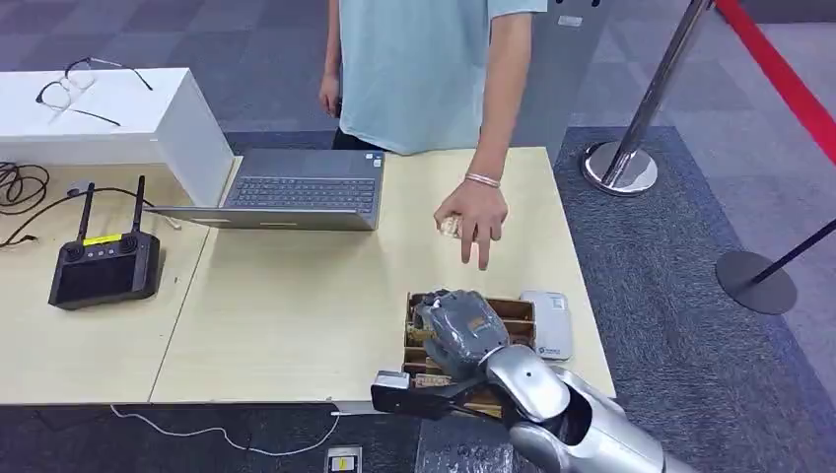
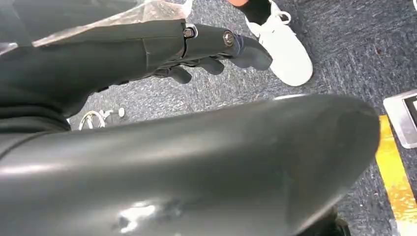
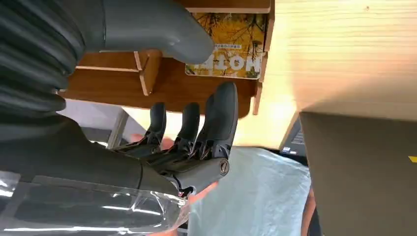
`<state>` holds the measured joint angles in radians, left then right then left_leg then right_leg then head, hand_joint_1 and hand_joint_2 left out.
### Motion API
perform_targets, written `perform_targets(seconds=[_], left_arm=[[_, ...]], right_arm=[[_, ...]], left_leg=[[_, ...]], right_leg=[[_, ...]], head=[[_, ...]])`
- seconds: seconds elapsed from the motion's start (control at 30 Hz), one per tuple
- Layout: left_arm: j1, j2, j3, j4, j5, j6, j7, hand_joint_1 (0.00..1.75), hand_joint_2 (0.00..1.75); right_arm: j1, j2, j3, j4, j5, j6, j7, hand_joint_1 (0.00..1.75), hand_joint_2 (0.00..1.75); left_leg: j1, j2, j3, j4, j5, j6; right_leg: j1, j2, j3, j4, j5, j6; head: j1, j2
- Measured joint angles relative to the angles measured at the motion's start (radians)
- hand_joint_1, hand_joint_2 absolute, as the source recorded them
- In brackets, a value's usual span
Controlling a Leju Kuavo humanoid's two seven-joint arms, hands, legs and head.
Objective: Pass the card to the sensor for recognition and then transmit it.
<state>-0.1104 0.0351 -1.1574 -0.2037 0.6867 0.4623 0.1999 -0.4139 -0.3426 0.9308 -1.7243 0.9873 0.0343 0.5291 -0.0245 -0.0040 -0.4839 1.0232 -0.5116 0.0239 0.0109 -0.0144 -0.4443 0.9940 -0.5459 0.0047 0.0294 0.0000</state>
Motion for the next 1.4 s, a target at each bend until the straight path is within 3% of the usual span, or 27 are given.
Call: perform_targets(seconds=[1.4], left_arm=[[0.000,0.000,0.000,0.000,-0.003,-0.008,0.010,0.00,0.00]], right_arm=[[-0.010,0.000,-0.032,0.052,-0.011,-0.015,0.000,0.87,1.75]], left_leg=[[0.000,0.000,0.000,0.000,0.000,0.000]], right_leg=[[0.000,0.000,0.000,0.000,0.000,0.000]], head=[[0.000,0.000]])
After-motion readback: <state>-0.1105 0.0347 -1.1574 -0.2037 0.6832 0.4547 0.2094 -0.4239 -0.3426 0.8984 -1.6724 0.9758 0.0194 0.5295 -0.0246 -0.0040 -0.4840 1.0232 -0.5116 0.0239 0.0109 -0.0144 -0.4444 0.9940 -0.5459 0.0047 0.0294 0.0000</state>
